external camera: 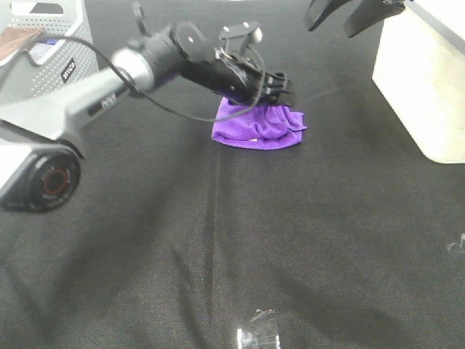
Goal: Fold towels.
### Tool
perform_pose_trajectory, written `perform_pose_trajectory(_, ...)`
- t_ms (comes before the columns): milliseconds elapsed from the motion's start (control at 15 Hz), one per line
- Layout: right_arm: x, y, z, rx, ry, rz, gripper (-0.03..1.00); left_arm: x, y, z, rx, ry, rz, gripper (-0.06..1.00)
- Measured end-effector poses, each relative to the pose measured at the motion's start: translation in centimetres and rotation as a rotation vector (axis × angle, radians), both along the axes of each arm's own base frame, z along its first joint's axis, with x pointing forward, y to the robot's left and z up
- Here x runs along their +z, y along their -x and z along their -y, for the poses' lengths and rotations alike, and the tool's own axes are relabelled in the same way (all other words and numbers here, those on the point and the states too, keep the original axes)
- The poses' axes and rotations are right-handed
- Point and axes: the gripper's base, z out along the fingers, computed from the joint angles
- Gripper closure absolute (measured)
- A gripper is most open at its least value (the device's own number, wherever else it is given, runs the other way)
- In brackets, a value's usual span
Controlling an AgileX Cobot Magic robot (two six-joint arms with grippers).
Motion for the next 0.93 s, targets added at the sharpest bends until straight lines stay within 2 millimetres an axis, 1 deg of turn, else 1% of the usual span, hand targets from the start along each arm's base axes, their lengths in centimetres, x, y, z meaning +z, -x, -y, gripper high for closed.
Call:
perform_pose_trajectory(200,0.0,0.0,0.0,0.000,0.000,0.000,0.21,-0.8,0.1,0.8,0.010,0.045,0.019,0.27)
perform_pose_trajectory(400,0.0,0.0,0.0,0.000,0.000,0.000,0.21,-2.8,0.2,1.8,0.065,0.141,0.000,0.27)
perform_pose_trajectory(533,0.0,0.0,0.0,0.000,0.000,0.000,0.21,-3.4,0.4,2.6,0.078,0.207,0.013,0.27)
perform_pose_trajectory(667,0.0,0.0,0.0,-0.003,-0.001,-0.002,0.21,-3.4,0.9,3.6,0.055,0.257,0.045,0.27)
perform_pose_trajectory(800,0.1,0.1,0.0,-0.008,-0.004,-0.003,0.21,-3.2,1.2,4.1,0.035,0.278,0.075,0.27)
perform_pose_trajectory(867,0.9,0.4,0.2,-0.023,-0.001,0.010,0.21,-3.2,1.2,4.0,0.015,0.275,0.077,0.27)
perform_pose_trajectory(933,1.7,0.8,0.4,-0.027,0.014,0.032,0.21,-1.9,1.1,3.4,-0.049,0.254,0.090,0.27)
